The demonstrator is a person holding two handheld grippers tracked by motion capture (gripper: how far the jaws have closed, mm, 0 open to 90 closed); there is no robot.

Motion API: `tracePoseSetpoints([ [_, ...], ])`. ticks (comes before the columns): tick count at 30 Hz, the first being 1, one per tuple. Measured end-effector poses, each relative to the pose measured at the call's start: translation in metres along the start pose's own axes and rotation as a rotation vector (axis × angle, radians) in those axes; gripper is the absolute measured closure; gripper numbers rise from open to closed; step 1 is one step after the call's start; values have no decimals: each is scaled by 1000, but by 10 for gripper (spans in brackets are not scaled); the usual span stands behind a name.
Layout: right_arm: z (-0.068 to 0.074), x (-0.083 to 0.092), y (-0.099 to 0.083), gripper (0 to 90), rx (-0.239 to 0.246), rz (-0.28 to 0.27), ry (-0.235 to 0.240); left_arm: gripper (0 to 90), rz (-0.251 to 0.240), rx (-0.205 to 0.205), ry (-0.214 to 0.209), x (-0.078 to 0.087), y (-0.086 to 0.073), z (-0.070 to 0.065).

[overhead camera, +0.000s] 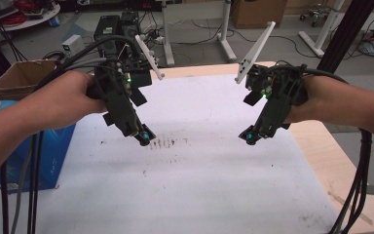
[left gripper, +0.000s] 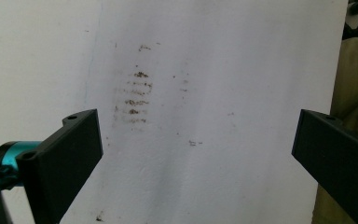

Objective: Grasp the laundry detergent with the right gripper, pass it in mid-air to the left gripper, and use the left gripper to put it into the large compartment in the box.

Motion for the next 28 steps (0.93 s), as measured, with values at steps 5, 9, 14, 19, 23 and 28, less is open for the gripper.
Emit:
tracePoseSetpoints([
  [5,-1,-2,0,11,-1,4,2,16,0,5,-4,-1,-1,2],
  [9,-1,-4,2,11,-3,1,7,16,1,2,-7,-2,-1,3],
  [14,-1,-5,1,11,-4,4,7,17,0,3,-7,-3,-1,3],
  [19,-1,-4,0,11,-3,2,7,16,6,1,-10,-4,-1,3],
  [23,-1,-3,0,11,-5,-3,4,17,5,5,-14,-4,-1,3],
  [28,-1,-3,1,11,-1,-7,5,17,-8,10,-9,-3,-2,3],
])
Point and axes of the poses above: each handheld gripper's, and its own axes: x roughly backward along the jaws, y roughly out of its top, z roughly to its left, the point moved 4 cm from there along -x, roughly forward along the jaws, and after that the axes turned 2 degrees about z, right-handed, at the moved point
